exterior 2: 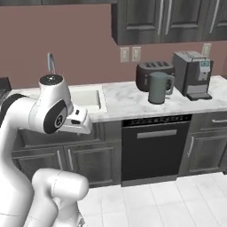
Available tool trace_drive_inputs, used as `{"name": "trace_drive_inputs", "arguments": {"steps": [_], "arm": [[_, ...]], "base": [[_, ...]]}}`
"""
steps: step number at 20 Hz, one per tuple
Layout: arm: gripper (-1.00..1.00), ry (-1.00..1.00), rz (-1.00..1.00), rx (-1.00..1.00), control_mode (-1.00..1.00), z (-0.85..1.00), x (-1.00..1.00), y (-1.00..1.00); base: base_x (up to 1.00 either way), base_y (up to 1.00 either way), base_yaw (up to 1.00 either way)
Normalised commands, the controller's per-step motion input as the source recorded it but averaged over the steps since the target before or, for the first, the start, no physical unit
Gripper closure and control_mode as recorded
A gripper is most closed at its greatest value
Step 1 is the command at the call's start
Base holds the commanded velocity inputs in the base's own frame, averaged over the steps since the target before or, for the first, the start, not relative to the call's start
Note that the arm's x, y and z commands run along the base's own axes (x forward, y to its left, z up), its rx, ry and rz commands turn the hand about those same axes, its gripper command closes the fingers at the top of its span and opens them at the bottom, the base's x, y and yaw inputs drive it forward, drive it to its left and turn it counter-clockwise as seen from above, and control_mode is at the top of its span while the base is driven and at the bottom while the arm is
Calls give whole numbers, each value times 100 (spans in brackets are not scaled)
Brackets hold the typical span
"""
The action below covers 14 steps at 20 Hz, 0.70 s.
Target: Navigate to the dishwasher.
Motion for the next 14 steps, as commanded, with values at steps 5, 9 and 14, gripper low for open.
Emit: {"name": "trace_drive_inputs", "arguments": {"steps": [5,9,14], "arm": [[-100,0,0,0,100,0,0,0],[-100,0,0,0,100,0,0,0],[-100,0,0,0,100,0,0,0]], "base": [[52,-55,16],[58,-66,14],[59,-57,13]]}}
